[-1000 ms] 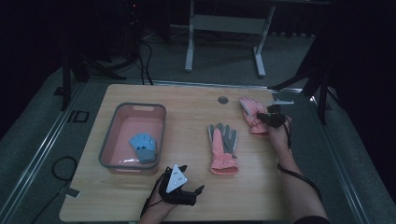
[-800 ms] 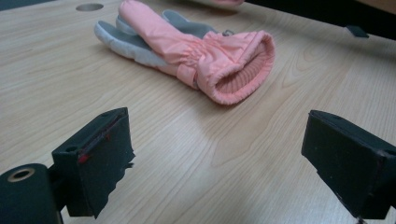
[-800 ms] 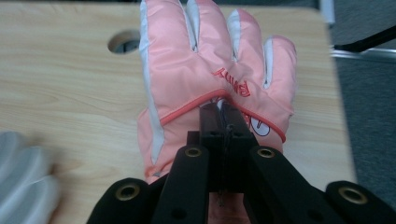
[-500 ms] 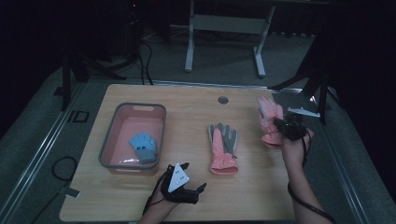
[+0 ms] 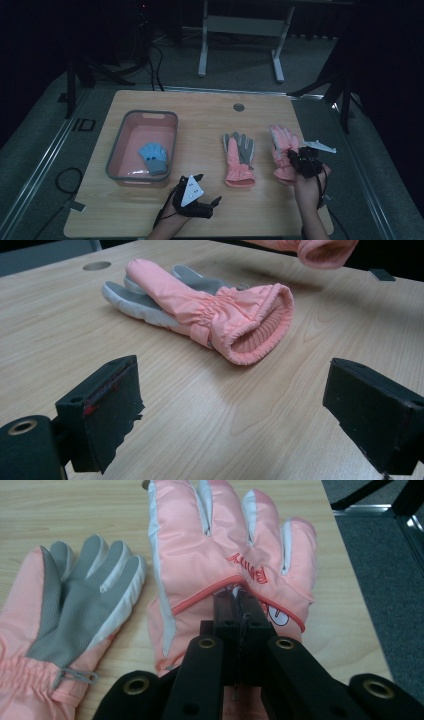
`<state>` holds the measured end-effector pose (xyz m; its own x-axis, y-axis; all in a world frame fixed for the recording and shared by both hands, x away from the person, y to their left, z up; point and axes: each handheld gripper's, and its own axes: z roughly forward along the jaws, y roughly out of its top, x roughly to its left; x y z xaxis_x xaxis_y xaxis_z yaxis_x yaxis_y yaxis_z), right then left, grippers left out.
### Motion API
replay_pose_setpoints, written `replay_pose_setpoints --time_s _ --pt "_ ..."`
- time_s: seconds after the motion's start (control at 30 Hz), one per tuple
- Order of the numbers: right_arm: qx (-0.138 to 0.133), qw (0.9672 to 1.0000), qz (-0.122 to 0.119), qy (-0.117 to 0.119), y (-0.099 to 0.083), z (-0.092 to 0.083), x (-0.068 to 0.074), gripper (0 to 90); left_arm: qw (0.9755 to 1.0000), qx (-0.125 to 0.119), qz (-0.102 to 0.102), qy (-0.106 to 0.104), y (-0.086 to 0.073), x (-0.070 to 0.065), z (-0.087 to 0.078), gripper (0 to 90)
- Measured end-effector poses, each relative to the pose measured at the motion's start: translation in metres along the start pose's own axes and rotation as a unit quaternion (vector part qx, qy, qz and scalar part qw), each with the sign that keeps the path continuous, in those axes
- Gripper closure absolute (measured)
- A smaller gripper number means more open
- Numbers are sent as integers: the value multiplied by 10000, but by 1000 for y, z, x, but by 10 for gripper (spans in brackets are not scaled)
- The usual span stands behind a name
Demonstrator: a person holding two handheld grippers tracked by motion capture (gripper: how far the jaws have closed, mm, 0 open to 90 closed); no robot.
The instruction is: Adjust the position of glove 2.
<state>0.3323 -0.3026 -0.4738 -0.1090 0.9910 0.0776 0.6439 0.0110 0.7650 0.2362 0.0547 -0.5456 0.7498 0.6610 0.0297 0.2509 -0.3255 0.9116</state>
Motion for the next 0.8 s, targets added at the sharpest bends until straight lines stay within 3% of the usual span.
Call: replay_pose_setpoints --time_s 0.27,0.43,0.63,0.8 --pt "187 9994 265 -134 -15 28 1 885 10000 -2 10 -35 0 -2 0 87" --pt "352 9991 212 -98 -32 48 1 856 10000 34 19 -52 -2 -3 1 87" --pt "243 9997 85 31 -31 45 -5 685 9999 41 -20 -96 -3 -3 2 87" --pt "195 9993 -78 306 -27 35 -15 625 9999 72 -30 -114 -4 -4 3 87"
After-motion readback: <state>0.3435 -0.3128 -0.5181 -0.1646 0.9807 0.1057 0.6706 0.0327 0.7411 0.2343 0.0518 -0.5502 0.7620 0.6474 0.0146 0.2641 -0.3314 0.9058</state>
